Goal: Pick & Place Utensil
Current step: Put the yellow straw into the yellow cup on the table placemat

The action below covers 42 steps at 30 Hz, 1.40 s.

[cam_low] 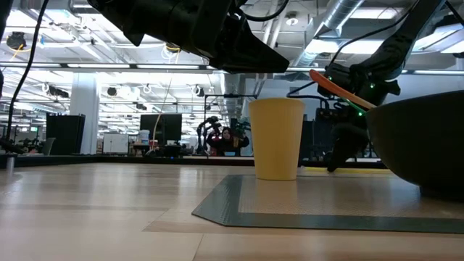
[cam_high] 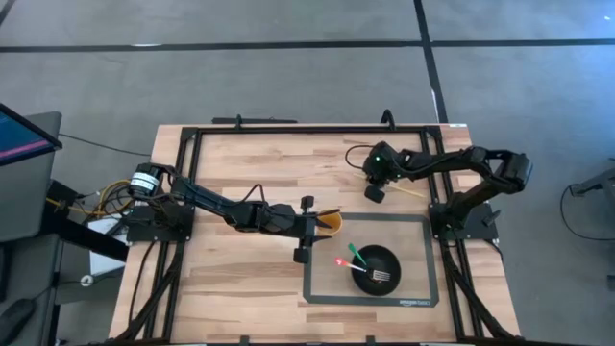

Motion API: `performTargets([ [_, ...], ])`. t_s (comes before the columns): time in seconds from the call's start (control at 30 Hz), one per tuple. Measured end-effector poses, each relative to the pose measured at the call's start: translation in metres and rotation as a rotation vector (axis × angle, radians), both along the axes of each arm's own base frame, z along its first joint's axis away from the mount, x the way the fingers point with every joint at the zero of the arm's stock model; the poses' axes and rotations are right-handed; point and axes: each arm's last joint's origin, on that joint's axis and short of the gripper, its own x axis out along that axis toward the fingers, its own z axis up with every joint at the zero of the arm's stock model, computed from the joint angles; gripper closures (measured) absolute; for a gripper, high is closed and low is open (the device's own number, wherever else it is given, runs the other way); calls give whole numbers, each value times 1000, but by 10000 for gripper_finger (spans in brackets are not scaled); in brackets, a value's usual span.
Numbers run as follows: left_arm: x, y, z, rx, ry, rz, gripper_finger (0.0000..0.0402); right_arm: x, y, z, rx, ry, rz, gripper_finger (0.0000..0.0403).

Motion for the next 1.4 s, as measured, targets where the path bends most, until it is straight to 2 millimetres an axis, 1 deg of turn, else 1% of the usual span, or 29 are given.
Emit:
performTargets([
  [0.17,0,0,0,0,0,0,287,4,6,2,27,-35,-74,398],
  [0.3,0,0,0,0,0,0,287,6,13,9,50,-76,-113,392],
  [0.43,0,0,0,0,0,0,287,8,20,26,32,-158,-96,398],
  [0.63,-1,-4,1,0,-1,-9,287,7,36,58,-42,-296,-61,398],
  [0.73,-4,-8,8,-5,-21,-25,287,4,44,77,-80,-388,-39,401],
  [0.9,-11,-14,27,-18,-75,-45,287,8,60,113,-140,-674,22,399],
  [1.07,-19,-21,42,-29,-116,-67,287,12,78,146,-237,-946,157,401],
  [1.2,-22,-28,44,-32,-120,-88,287,14,89,158,-254,-1066,209,401],
  [1.4,-23,-32,44,-31,-117,-100,287,22,103,162,-236,-1146,271,402],
])
